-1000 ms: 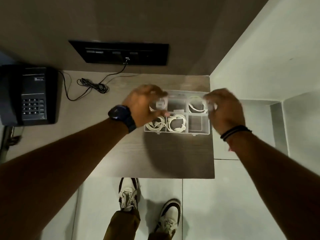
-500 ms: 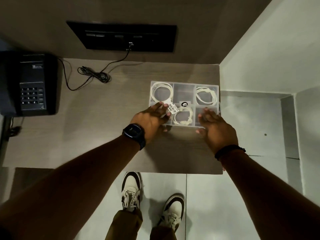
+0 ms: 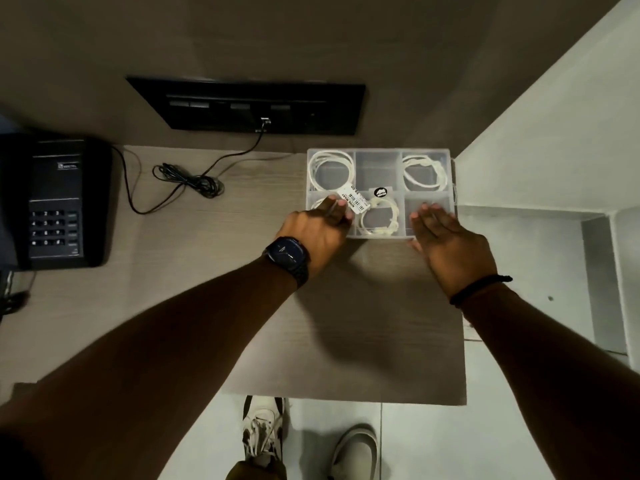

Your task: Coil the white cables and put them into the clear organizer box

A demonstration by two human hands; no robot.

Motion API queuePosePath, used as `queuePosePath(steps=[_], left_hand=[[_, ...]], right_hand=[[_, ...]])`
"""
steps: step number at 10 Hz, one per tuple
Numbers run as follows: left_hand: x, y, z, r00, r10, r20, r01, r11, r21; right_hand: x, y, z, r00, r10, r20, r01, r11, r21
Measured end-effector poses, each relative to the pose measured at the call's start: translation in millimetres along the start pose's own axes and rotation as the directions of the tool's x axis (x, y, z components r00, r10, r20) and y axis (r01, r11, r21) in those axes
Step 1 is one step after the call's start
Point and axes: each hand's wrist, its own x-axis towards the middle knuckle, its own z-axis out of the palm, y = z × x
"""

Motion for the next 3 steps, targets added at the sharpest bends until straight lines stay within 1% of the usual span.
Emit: queuePosePath(steps=[1,2,3], left_hand=[[3.0,-2.5,4.8,1.000,-0.003,-0.023,0.003,1.000,-0.010],[-2.0,-0.9,-3.6,1.000,0.000,-0.011,-0.001,1.000,-0.030],[-13.1,0.5,-12.3,0.995,0.009,0.095,-0.005,0.999,-0.049]], right_hand=[[0.7,-3.7,1.6,0.999,0.047,0.019,-0.048,0.997,0.060],[-0.2,-6.1,-1.7,0.990,0.087,0.107,-0.103,0.982,0.156],[-2.9,-12.8,-6.1,0.978,0.135,0.159,-0.157,0.979,0.134]])
